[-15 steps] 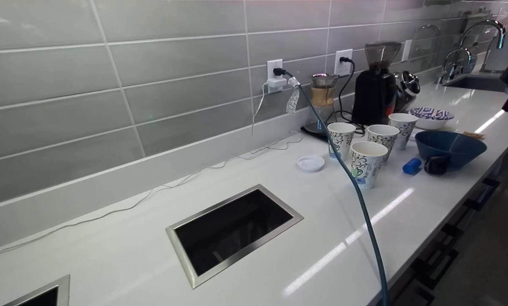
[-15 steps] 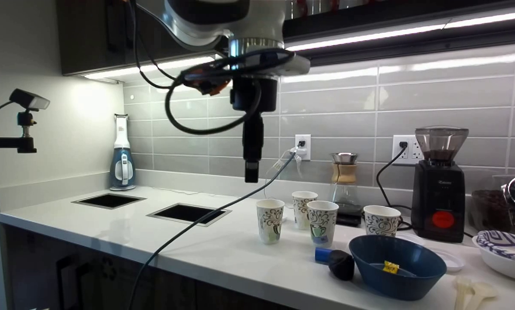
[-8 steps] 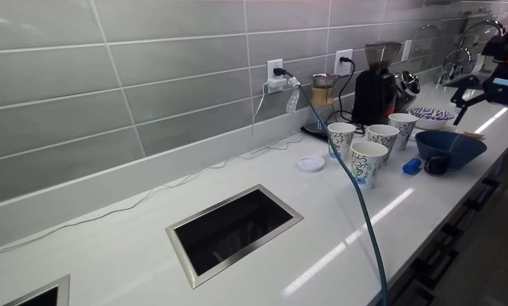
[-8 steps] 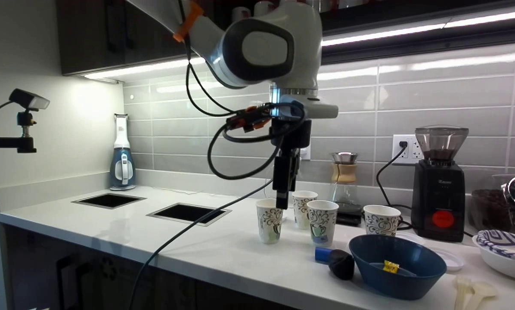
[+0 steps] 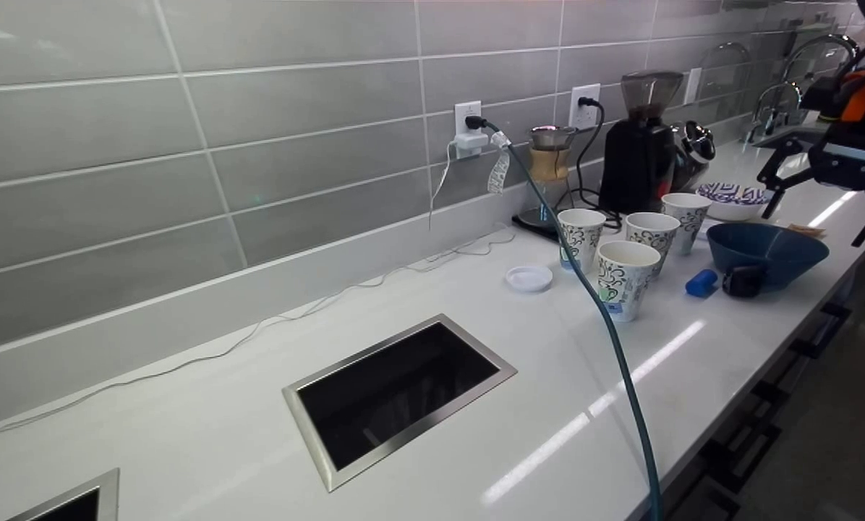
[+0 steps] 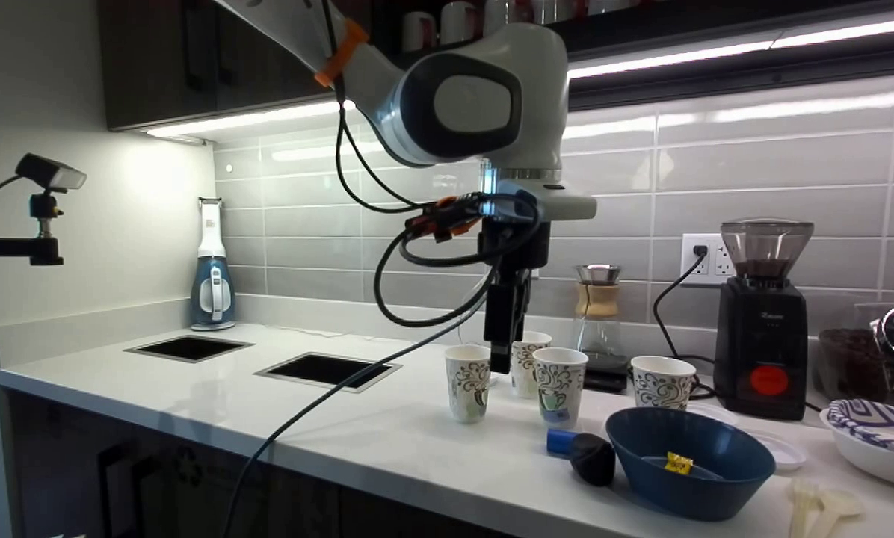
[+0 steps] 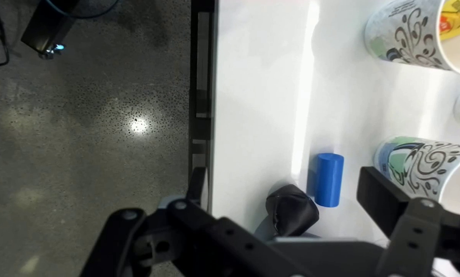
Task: Position the blue cylinder upright
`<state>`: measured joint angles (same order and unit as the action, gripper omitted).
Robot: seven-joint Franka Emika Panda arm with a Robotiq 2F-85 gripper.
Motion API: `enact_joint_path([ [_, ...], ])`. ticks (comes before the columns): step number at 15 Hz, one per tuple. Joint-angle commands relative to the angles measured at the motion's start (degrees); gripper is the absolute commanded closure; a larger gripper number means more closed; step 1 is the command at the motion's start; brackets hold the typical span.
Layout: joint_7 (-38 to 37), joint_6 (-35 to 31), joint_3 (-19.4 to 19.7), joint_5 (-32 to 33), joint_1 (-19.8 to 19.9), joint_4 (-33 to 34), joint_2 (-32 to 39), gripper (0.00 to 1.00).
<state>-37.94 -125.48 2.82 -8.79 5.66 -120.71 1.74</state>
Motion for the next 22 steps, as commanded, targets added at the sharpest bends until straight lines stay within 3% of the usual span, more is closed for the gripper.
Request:
enact_joint_path([
  [1,0.03,0.11,0.66,-0.02,-0.63,0.08,0.01,0.0],
  [7,-0.9,-0.83,0.13,0.02,-1.7,3.89,5.46,0.0],
  [22,-8.17,-13.02,2.57,1.64,-7.73,16.54,25.52,0.0],
])
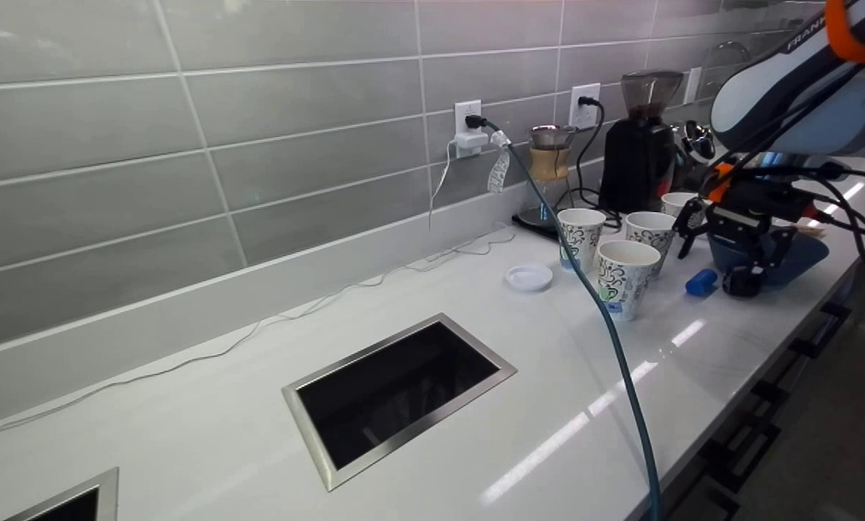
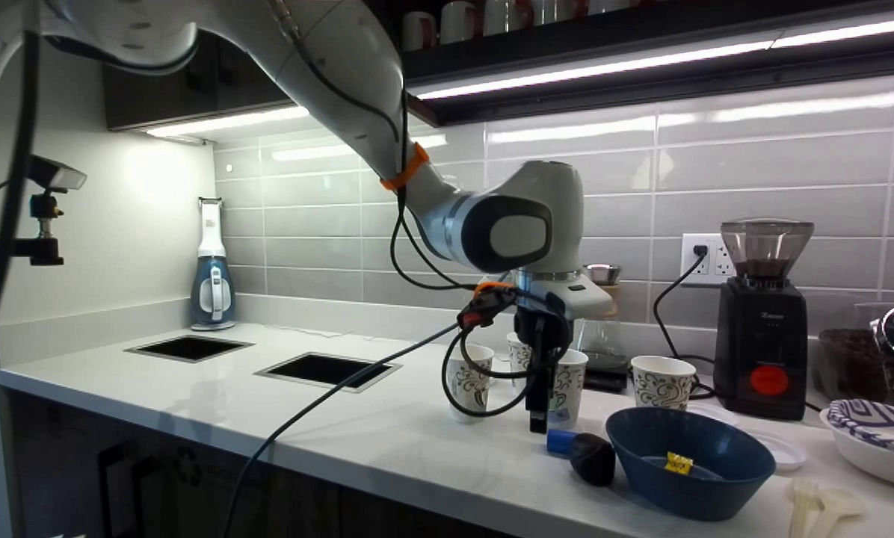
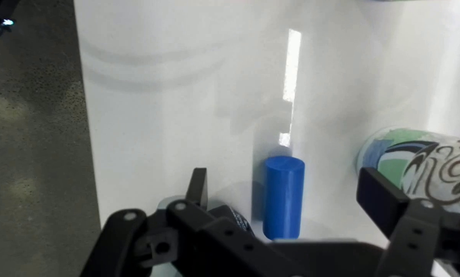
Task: Position the blue cylinder upright
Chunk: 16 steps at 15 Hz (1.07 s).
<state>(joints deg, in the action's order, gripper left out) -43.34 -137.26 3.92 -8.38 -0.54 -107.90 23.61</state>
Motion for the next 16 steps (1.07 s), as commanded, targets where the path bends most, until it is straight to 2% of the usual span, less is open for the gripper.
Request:
enact_joint_path([
  [1,-2.99,-1.48,1.76,1.15,-1.72,4.42,4.53,0.0],
  [3,-3.21,-1.52,2.14,1.01,-1.96,5.55,5.76,0.0],
  [8,-3.74,-1.15,2.75,1.06,-2.43,7.65,7.99,0.19],
  [9,-3.77,-1.09,2.79,1.01,-2.46,7.9,8.26,0.19],
  [10,-3.84,-0.97,2.89,1.09,-2.55,8.12,8.5,0.23],
  [13,-3.94,-0.88,3.1,1.14,-2.77,8.52,9.05,0.52],
  [15,-4.0,-0.58,3.27,1.29,-2.97,8.56,9.15,0.64],
  [16,-4.06,-0.65,3.36,1.37,-3.09,8.51,9.16,0.66],
])
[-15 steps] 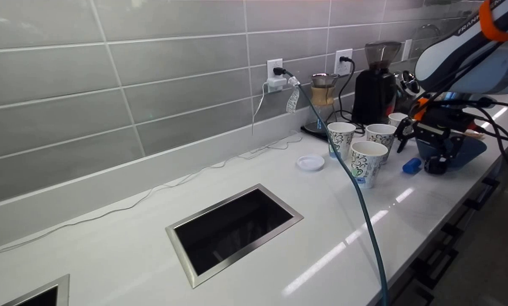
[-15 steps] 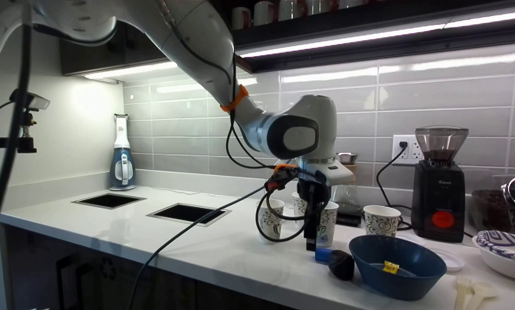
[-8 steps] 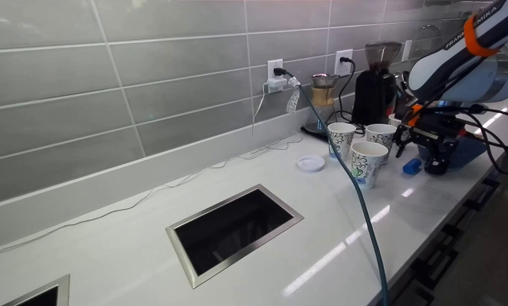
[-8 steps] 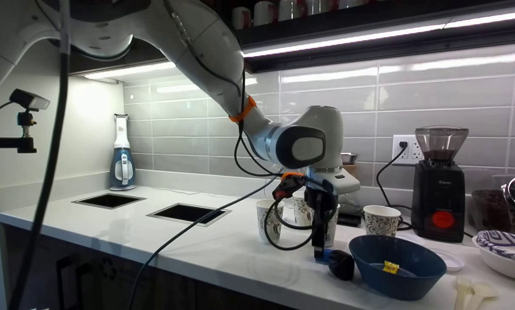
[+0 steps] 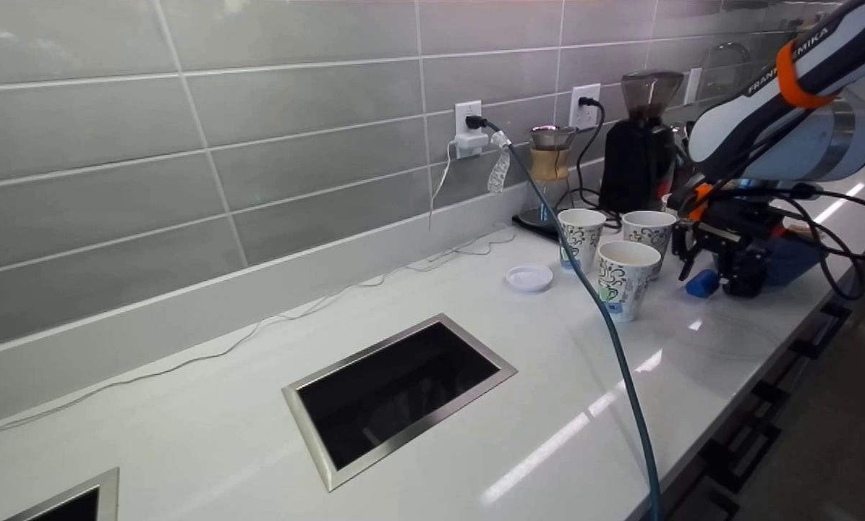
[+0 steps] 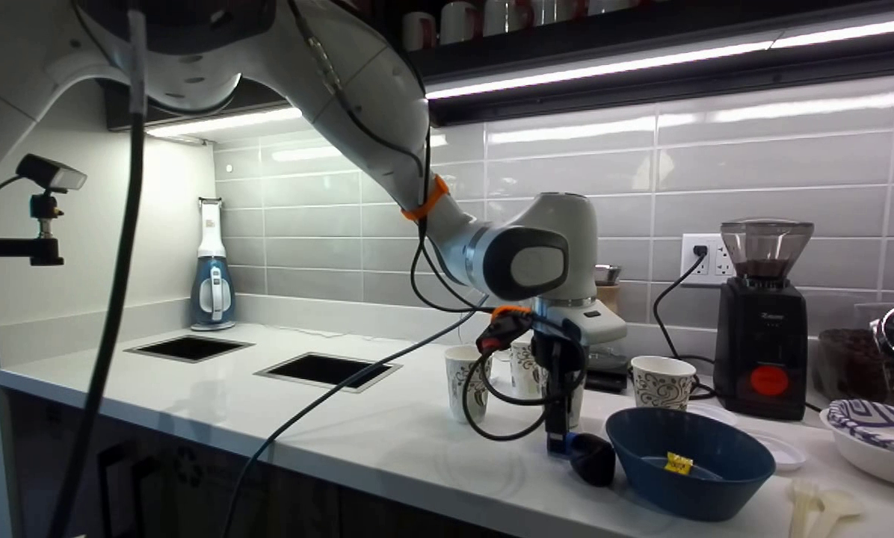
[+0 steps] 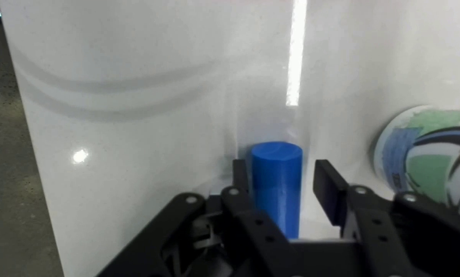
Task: Position the blue cylinder upright
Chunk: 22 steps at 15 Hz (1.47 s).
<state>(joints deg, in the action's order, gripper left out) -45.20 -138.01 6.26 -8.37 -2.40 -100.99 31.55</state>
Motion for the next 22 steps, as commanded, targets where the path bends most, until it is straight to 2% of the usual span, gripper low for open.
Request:
enact_joint_path([
  [1,-2.23,0.14,1.11,1.49,-1.34,1.51,1.21,0.77],
  [2,-2.28,0.19,1.21,1.62,-1.48,1.38,1.12,0.87],
  [4,-2.37,0.37,1.35,1.93,-1.76,0.77,0.42,0.91],
  [9,-2.33,3.39,1.17,1.72,-1.97,-2.93,-5.4,0.92],
  [13,-0.55,10.77,-0.04,0.43,-0.7,-5.01,-10.51,0.92],
  [17,5.78,20.59,-2.48,-5.93,2.4,-6.56,-15.04,0.92],
  [22,19.57,29.53,-2.96,-17.75,6.88,-7.46,-15.33,0.92],
])
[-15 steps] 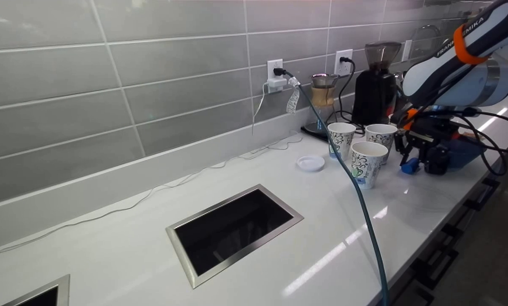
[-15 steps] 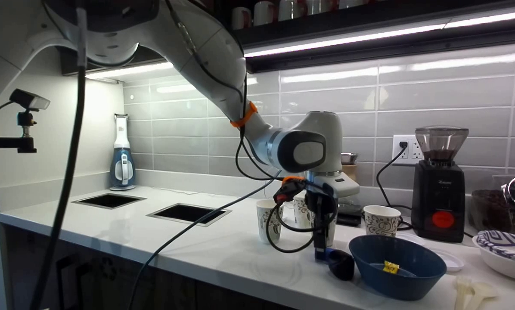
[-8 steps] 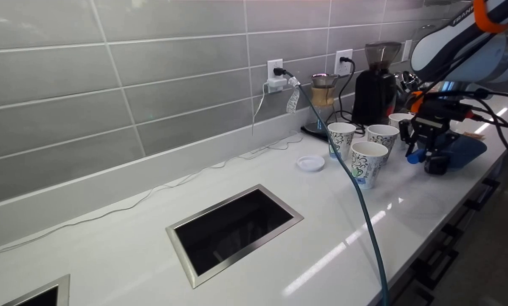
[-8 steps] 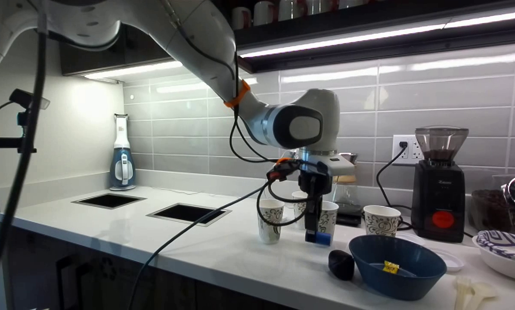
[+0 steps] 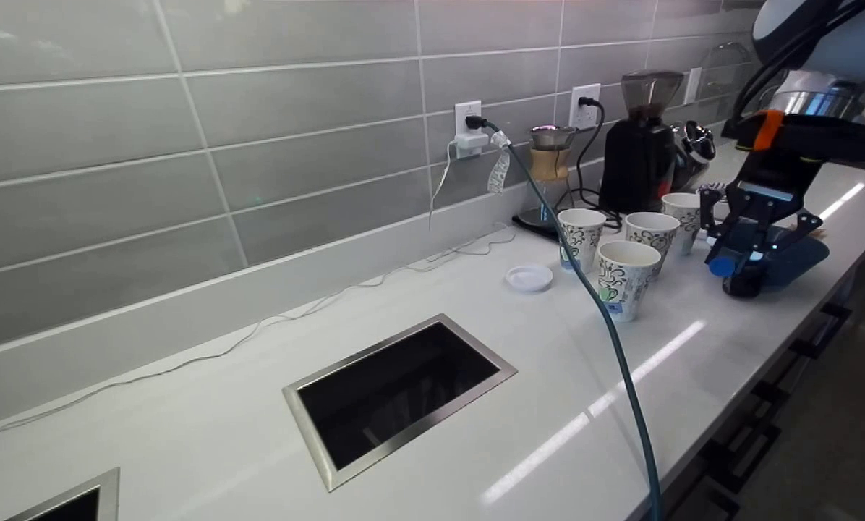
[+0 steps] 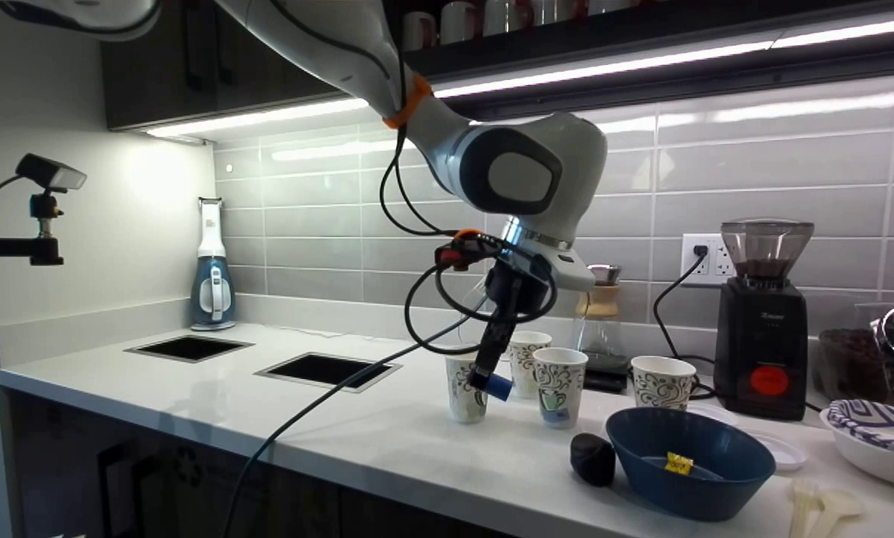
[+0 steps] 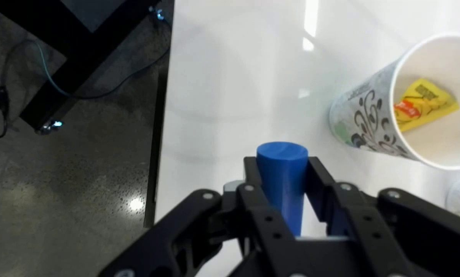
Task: Position the blue cylinder upright
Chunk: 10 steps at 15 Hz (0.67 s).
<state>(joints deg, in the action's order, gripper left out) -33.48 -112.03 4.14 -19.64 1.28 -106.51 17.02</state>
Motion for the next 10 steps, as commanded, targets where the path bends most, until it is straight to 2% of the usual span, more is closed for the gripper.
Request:
enact_joint_path([
  [1,10.58,5.37,-0.52,-8.68,4.25,-1.52,0.06,0.92],
  [3,14.91,11.15,0.08,-11.46,6.6,0.4,2.23,0.92],
  [4,10.58,6.99,0.42,-7.92,4.15,-0.87,0.77,0.67],
  [8,14.16,9.6,0.74,-9.87,6.25,-0.7,1.87,0.67],
  [9,15.01,11.96,0.31,-11.7,6.94,0.63,3.08,0.92],
  [10,16.06,14.25,-0.18,-13.56,7.57,1.85,4.5,0.92],
])
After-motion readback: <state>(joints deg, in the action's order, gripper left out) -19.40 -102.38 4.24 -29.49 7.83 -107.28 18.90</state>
